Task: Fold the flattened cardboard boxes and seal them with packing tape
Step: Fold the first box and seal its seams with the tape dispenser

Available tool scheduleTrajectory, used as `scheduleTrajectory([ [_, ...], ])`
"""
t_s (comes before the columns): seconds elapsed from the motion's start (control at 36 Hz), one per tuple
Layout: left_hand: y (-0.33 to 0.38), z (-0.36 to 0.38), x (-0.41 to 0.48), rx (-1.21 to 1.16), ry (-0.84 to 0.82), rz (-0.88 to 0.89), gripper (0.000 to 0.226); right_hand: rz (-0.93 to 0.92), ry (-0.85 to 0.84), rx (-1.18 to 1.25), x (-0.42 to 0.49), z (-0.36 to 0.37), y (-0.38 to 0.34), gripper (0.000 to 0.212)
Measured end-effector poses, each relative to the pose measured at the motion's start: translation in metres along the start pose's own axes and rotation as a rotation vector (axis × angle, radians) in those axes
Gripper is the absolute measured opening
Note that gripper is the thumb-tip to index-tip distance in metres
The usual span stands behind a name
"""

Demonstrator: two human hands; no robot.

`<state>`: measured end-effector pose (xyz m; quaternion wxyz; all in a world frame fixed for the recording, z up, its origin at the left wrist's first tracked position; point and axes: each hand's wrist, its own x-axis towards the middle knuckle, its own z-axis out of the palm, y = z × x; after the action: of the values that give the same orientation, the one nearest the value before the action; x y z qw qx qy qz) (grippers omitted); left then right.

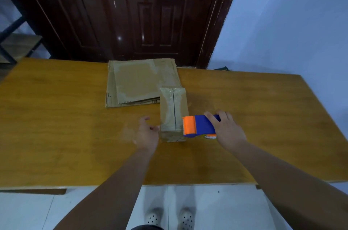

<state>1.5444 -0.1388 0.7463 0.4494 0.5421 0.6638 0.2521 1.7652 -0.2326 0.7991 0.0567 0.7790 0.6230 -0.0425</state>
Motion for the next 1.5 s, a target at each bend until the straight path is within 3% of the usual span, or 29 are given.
scheduleTrajectory([
  [0.14,-0.002,-0.008,-0.010,0.183,0.085,-0.071,0.050,0.017,-0.011,-0.007,0.002,0.001,0.001,0.075],
  [0.19,-0.004,-0.013,-0.020,0.283,0.219,0.151,0.048,0.023,-0.019,-0.007,0.003,0.002,0.002,0.076],
  [0.25,-0.005,-0.011,-0.030,0.405,0.266,0.502,0.050,0.020,-0.024,-0.007,0.004,0.003,0.003,0.077],
  [0.33,-0.001,0.000,-0.040,0.704,0.030,0.808,0.050,0.016,-0.032,0.011,0.004,0.005,0.001,0.079],
  [0.42,-0.002,0.013,-0.040,0.980,-0.166,0.800,0.055,0.031,-0.047,0.036,0.004,0.008,0.001,0.077],
  [0.53,-0.007,0.021,-0.046,1.167,-0.200,0.777,0.058,0.039,-0.054,0.046,0.004,0.010,0.003,0.071],
  [0.97,0.012,0.027,-0.050,1.109,-0.113,0.757,0.060,-0.029,-0.054,0.055,0.006,0.005,0.020,0.059],
  [1.22,0.008,0.028,-0.053,1.036,-0.081,0.735,0.064,-0.119,-0.034,0.206,0.007,-0.004,0.045,0.058],
  [1.5,0.007,0.029,-0.052,1.040,-0.077,0.748,0.064,-0.076,-0.016,0.046,0.012,0.011,0.038,0.059],
])
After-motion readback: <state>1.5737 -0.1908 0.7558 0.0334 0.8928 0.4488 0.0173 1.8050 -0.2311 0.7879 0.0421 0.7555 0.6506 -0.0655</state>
